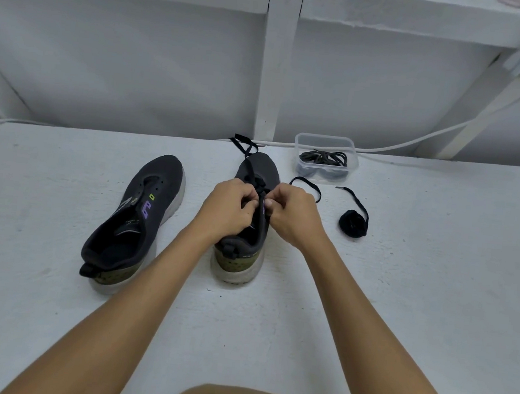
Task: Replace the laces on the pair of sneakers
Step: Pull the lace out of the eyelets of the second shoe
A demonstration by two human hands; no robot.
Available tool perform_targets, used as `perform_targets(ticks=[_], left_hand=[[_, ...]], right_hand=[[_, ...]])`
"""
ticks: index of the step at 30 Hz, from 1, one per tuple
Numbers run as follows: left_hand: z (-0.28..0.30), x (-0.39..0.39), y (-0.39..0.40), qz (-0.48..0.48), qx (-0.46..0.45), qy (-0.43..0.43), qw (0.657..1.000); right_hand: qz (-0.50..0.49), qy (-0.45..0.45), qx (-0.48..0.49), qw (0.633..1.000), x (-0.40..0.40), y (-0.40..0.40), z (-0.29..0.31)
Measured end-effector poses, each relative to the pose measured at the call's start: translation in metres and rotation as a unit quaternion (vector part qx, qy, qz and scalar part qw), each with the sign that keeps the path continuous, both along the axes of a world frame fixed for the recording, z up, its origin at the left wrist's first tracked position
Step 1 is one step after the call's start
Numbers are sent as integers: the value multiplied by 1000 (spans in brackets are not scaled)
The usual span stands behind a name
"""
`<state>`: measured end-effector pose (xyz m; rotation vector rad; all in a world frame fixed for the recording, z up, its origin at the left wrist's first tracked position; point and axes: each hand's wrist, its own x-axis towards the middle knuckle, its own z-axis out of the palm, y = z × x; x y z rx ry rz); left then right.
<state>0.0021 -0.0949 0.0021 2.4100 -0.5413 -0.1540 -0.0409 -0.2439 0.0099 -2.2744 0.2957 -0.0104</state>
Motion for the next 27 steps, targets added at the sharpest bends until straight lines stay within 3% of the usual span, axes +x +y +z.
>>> perform_targets(ticks=[7,14,20,27], left_hand=[[2,-1,-1,10,0,19,1000],[2,-2,1,28,-24,43,998],[4,-1,-3,29,-16,59,998],[1,-4,0,60,-66,93,992]], right_hand=[[-8,-13,1,1000,-4,3,-2],[17,-11,-67,998,1,6,2],[-16,-4,-25,1000,-2,4,-5],[0,-12,-58,998,0,8,0]])
